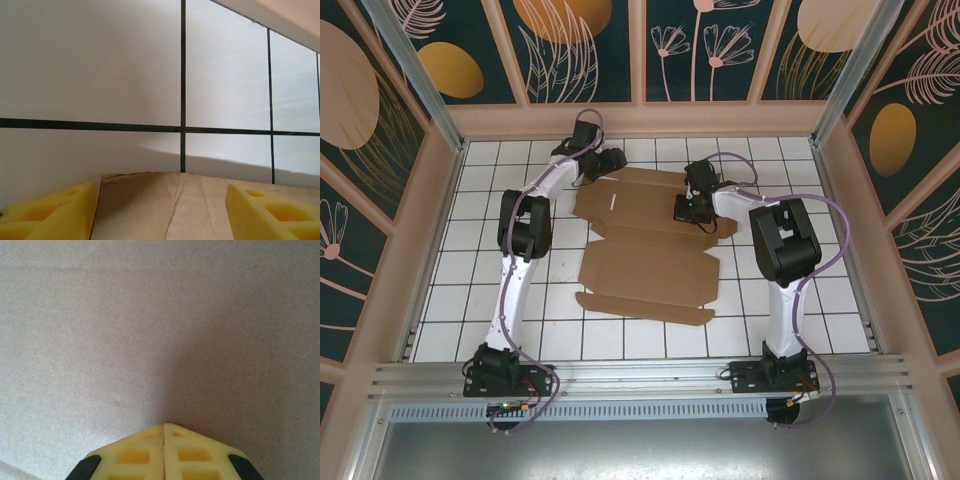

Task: Fold the paper box

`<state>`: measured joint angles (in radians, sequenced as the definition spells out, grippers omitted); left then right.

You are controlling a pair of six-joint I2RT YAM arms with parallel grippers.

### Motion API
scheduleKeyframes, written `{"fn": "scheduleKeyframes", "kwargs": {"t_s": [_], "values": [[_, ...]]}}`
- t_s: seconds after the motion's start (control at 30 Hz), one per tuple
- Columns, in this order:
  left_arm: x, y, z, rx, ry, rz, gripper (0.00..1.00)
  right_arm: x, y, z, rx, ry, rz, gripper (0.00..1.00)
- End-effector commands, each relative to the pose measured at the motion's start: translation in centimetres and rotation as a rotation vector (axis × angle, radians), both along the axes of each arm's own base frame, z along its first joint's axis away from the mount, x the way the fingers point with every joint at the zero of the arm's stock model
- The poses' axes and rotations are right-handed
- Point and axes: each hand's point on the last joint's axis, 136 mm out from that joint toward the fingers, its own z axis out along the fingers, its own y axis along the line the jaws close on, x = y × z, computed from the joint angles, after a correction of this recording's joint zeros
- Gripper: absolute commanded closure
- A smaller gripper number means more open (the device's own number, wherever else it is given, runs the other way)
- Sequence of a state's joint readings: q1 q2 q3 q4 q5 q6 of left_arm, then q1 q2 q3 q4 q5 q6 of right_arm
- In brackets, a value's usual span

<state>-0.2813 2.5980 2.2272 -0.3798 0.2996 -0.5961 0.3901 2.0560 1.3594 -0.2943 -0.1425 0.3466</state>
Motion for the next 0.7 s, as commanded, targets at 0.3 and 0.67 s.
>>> {"fn": "scheduleKeyframes", "kwargs": {"t_s": [0.3,0.67], "values": [[-1.9,-4.0,4.7,-0.160,-0.027,-0.087,0.33,-3.8,-1.2,-5.9,-0.110,0.171,0.019,0.91],[-2.0,-5.9,3.2,-0.220,0.000,-0.112,0.33,-3.8,-1.1,-6.3,-0.118,0.182,0.024,0.91]]}}
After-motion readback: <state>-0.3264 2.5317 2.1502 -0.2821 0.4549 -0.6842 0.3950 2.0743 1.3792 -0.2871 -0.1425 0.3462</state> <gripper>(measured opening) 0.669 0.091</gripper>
